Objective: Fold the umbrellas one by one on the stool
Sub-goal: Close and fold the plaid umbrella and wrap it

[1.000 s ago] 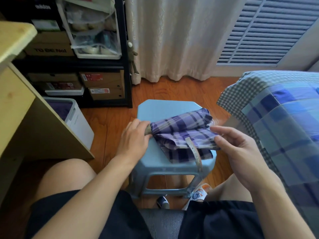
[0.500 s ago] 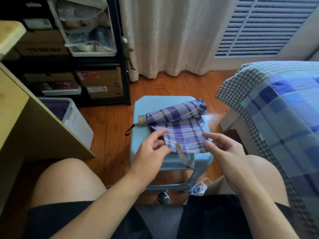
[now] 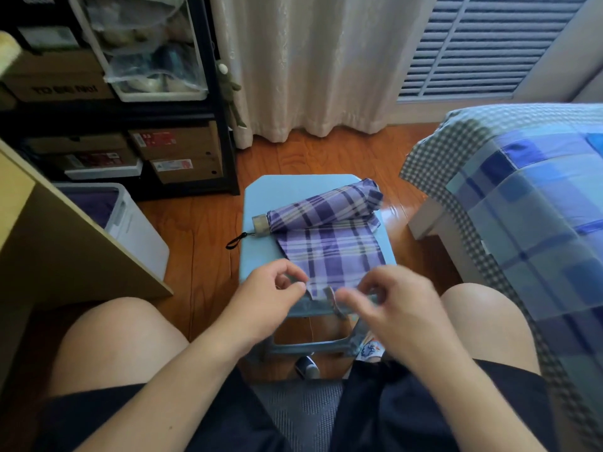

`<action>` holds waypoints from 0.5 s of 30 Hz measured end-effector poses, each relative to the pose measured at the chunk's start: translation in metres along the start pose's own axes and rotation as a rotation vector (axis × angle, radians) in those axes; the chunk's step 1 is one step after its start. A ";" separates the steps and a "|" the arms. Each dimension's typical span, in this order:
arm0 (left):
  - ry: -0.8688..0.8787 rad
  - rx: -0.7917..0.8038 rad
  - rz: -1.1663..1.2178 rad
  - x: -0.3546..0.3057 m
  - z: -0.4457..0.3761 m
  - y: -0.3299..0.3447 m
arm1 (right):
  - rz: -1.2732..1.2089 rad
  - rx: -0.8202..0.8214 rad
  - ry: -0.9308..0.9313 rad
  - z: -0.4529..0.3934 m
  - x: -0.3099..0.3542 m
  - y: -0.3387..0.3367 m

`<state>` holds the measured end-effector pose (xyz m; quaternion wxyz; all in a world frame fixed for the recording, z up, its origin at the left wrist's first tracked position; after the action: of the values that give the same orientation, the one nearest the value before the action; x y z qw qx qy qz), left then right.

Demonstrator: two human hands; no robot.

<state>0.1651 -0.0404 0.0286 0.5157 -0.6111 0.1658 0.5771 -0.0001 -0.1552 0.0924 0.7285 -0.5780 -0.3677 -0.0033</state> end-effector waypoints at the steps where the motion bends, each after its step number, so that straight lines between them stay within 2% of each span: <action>1: 0.013 0.067 -0.062 -0.001 0.001 0.004 | 0.181 0.132 0.029 0.007 0.003 0.023; 3: 0.023 0.199 -0.175 0.000 0.002 0.013 | 0.411 0.176 0.006 0.016 0.003 0.052; 5: 0.046 0.222 -0.224 -0.002 0.001 0.011 | 0.398 0.127 -0.052 0.020 0.004 0.062; 6: 0.062 0.151 -0.196 -0.005 -0.003 0.002 | 0.363 0.097 -0.065 0.019 0.002 0.060; 9: 0.112 -0.262 -0.114 -0.014 -0.017 -0.058 | 0.351 0.136 -0.064 0.012 -0.002 0.051; 10: 0.113 -0.350 -0.162 -0.014 -0.026 -0.075 | 0.360 0.168 -0.042 0.013 -0.003 0.051; 11: 0.094 -0.367 -0.237 -0.011 -0.037 -0.084 | 0.397 0.204 -0.023 0.014 -0.007 0.056; 13: 0.024 -0.248 -0.396 -0.002 -0.062 -0.084 | 0.433 0.228 0.041 0.017 -0.015 0.067; 15: 0.020 -0.105 -0.522 0.004 -0.080 -0.072 | 0.321 0.132 0.146 0.022 -0.023 0.064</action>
<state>0.2659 -0.0749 0.0408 0.6131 -0.6648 -0.0224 0.4262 -0.0006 -0.1250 0.0275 0.7807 -0.5784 -0.2164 0.0950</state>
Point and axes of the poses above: each hand's wrist, its own z-axis away from the middle knuckle, its own y-axis out of the palm, x = y × z, the point moved 9 cm from there along -z, towards the middle knuckle, and after that the axes turned 9 degrees about y, right-handed, at the moved point
